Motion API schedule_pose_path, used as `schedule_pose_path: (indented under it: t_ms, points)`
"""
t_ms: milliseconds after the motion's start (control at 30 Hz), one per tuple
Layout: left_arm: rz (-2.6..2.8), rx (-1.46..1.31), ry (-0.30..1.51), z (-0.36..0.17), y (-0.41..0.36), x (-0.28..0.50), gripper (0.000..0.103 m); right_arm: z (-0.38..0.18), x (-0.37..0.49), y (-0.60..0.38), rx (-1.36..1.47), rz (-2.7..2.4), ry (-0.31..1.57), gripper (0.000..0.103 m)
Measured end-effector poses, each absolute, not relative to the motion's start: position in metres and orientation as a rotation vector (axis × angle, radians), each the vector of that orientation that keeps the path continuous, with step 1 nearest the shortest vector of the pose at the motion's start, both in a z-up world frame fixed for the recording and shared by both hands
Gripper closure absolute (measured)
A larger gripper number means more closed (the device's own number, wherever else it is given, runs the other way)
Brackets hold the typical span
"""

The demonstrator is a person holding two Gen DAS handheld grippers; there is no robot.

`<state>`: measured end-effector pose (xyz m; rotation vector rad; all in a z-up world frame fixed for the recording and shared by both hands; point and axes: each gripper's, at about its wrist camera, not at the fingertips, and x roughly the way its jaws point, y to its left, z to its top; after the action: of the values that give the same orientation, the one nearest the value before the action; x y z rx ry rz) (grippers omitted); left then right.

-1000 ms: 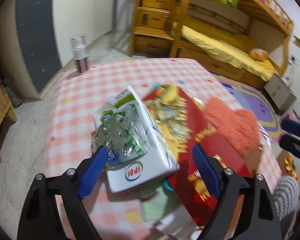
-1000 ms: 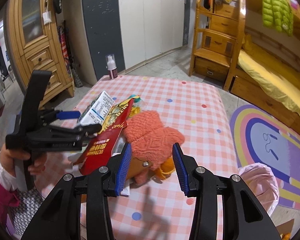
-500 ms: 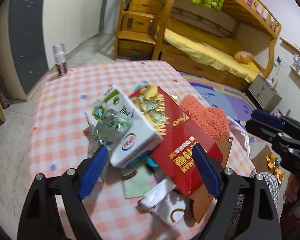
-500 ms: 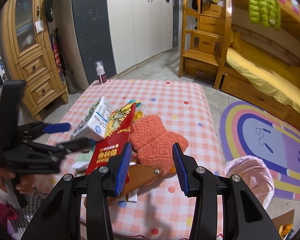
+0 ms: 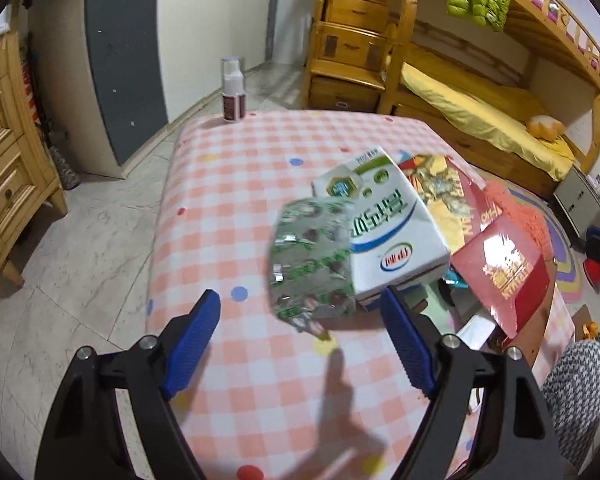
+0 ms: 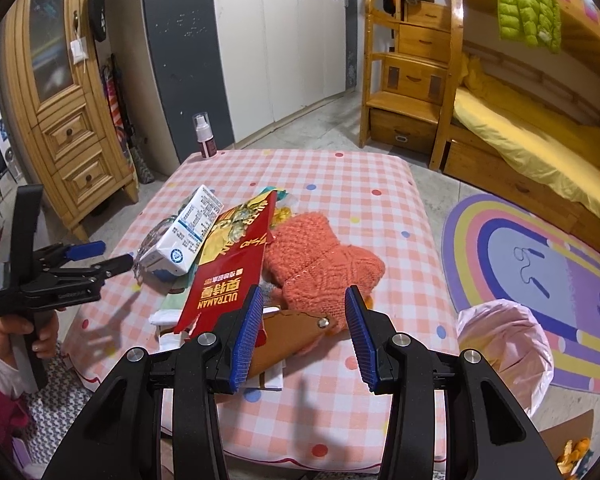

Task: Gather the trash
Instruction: 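Grasp the silver blister pack with the left tool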

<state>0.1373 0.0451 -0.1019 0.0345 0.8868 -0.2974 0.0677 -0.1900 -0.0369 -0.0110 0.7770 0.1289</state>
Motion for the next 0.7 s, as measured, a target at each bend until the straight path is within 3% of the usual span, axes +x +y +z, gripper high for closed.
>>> schedule_pose_path:
  t_ms: [700]
  points:
    - [-0.233,0.004,0.975,-0.129,0.052,0.163,0.020,-0.044,0.074,-0.172,-0.063,0.144,0.813,0.059]
